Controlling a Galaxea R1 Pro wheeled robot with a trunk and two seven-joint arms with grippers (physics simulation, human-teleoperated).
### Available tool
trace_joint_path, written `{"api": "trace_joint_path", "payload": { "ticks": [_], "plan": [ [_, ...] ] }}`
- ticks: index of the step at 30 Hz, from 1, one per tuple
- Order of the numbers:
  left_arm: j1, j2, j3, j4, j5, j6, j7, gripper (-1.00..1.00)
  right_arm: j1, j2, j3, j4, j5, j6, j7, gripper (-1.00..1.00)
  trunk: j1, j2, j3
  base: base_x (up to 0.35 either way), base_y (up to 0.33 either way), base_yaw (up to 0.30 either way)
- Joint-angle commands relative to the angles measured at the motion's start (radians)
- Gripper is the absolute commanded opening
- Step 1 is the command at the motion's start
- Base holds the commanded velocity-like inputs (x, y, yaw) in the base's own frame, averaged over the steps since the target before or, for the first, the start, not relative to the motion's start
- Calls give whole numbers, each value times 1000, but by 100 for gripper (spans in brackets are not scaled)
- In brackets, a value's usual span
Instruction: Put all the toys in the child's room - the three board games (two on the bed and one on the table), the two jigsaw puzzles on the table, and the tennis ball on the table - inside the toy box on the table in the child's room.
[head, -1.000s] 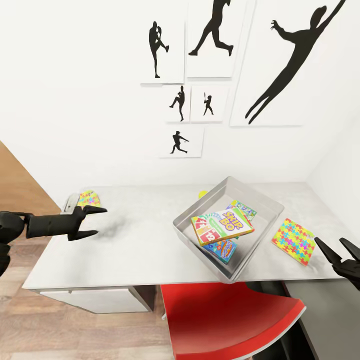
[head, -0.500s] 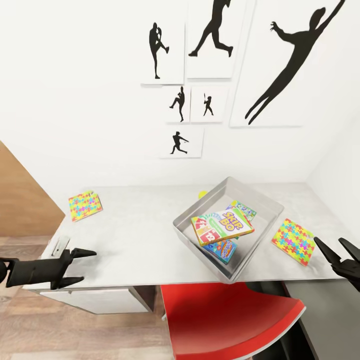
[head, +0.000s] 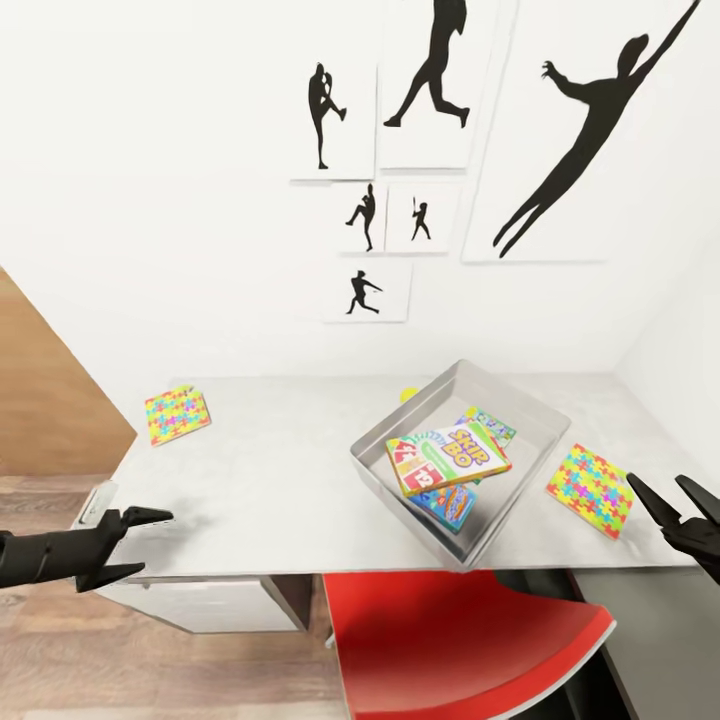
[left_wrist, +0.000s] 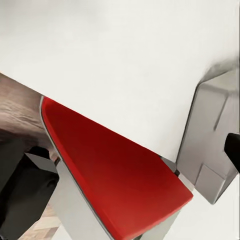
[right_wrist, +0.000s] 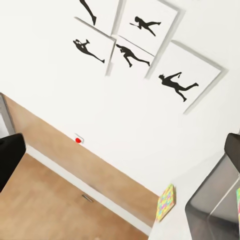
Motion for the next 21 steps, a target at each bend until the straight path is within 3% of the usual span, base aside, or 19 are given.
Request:
{"api": "trace_joint_path", "payload": {
  "ticks": [1, 10, 21],
  "plan": [
    [-1, -7, 17, 2, 5, 2, 9, 100, -1, 0, 0, 0, -2, 5, 1, 100, 1, -2, 0, 0, 0, 65],
    [2, -57, 104, 25, -9, 2, 4, 100, -1, 0, 3, -1, 4, -25, 1, 100, 1, -2, 14, 0, 0, 68],
    [5, -72, 127, 30, -15, 2, 4, 100, 0, 1, 6, 1, 36, -40, 2, 100, 1, -2, 32, -56, 2, 71]
  ]
}}
